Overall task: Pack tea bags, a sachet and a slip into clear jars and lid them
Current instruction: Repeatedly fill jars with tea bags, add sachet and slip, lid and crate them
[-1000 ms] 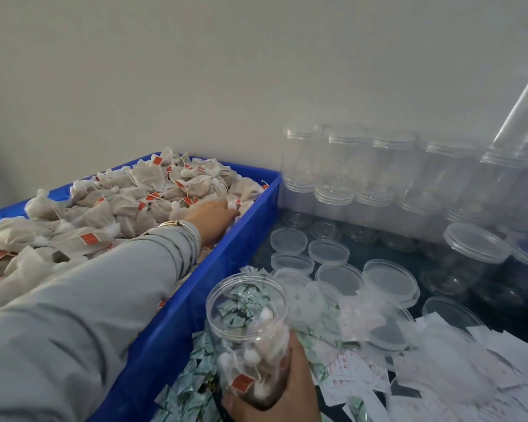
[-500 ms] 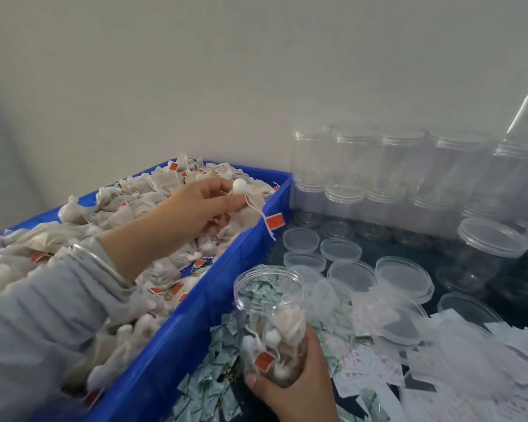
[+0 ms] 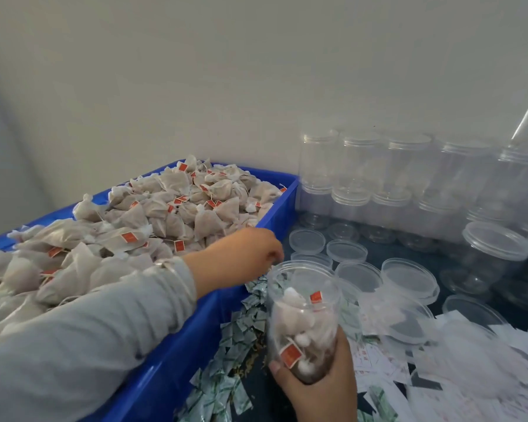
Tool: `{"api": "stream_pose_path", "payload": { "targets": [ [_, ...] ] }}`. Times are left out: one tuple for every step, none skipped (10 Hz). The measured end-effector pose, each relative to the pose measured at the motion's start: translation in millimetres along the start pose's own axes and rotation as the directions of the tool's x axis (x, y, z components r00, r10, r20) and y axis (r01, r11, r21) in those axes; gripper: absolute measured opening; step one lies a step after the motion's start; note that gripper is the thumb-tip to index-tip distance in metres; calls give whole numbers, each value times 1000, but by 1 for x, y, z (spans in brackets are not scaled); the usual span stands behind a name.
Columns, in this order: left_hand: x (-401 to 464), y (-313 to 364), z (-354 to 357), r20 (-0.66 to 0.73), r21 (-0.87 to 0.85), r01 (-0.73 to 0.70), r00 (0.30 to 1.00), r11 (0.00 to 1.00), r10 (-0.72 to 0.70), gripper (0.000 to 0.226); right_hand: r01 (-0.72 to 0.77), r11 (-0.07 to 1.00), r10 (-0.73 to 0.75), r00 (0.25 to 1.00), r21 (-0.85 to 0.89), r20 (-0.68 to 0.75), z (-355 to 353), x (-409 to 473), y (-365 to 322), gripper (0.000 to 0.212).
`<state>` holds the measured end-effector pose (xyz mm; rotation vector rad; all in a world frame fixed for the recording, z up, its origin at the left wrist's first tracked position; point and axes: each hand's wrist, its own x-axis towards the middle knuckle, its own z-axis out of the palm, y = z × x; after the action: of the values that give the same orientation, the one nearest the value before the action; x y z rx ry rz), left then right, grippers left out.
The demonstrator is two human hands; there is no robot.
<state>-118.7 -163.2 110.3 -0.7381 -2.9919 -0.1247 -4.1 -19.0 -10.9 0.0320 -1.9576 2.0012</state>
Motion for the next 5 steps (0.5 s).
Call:
{"api": "stream_pose_path", "payload": {
  "targets": [
    [19, 12, 12, 229, 282, -116, 972, 952, 51, 21, -17, 1000, 18, 999, -13, 33, -4, 2, 10, 97],
    [33, 18, 17, 270, 374, -76, 962, 924, -30, 24, -3, 999, 1, 999, -33, -52, -6, 1, 21, 83],
    [40, 21, 20, 350, 244, 67, 924, 967, -152, 28, -9, 986, 8, 1000, 169, 7, 3, 3, 23, 86],
    [40, 21, 27, 460, 113, 118, 874, 987, -158, 32, -22, 927, 39, 999, 375, -37, 12, 2, 18, 88],
    [38, 23, 25, 445, 91, 120, 883, 988, -149, 29, -51, 981, 59, 998, 186, -36, 13, 7, 27, 92]
  ]
}}
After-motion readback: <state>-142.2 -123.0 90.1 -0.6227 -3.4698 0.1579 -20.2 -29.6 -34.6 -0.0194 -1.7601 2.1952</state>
